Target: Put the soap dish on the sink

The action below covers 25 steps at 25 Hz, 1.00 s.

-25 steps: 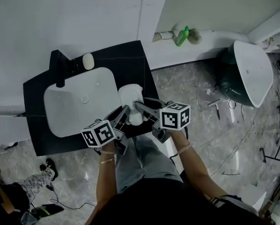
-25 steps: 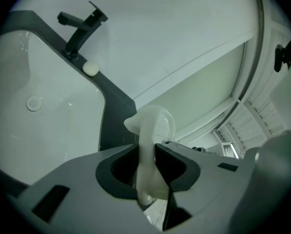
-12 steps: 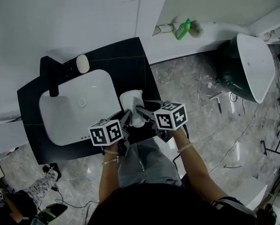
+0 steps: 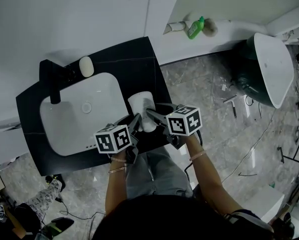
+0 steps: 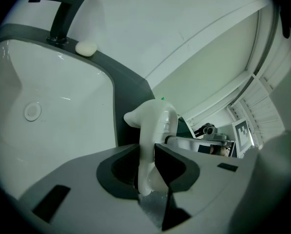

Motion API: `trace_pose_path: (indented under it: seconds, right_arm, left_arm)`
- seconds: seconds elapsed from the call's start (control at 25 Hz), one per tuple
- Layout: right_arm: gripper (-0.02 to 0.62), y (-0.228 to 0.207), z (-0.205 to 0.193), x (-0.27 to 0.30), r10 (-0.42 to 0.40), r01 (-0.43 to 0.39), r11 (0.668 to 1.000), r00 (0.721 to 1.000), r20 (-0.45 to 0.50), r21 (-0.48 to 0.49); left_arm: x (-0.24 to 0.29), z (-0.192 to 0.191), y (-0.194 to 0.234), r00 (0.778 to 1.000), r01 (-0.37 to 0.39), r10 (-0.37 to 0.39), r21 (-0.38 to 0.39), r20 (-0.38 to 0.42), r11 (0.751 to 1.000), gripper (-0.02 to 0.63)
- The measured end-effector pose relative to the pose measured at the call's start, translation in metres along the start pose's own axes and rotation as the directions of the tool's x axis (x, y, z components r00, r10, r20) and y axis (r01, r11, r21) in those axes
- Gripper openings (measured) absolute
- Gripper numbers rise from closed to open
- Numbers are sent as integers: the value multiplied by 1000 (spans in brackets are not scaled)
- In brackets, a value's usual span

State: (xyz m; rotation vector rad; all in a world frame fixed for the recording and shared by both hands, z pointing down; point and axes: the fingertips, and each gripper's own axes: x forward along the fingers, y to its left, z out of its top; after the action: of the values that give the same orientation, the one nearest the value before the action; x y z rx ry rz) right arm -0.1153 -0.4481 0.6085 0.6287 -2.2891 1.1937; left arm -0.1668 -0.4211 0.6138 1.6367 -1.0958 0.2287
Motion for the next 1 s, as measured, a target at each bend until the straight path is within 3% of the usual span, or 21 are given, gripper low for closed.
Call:
trace_pose_path:
  seconds: [0.28,0.4,0.72,0.88,1.0]
  right_arm:
    - [139,3,0,-4,-21,21,1000,1000,17,-6]
    - [194,6,3,-8,-20,20,1000,999,39,0]
    - [202,15,36,-56,-86,88,996,978,190,-5]
    - [201,45,60,-92,-63,85,994,954,293,-62]
    - [182,75,69,-120,-39,80,992,931,362,-98]
  left_arm:
    - [-11,6,0,999,13,-14,19,47,1000,103]
    - [-19,8,1,999,14,-15,27,53,1000,103]
    - [-78,30,-17,986,-15,-1,96,164,995,103]
    - [-120,51,-50,968,35,-77,172,240,984,103]
    - [-154,64,-80,941,100,-165,222,295,970,103]
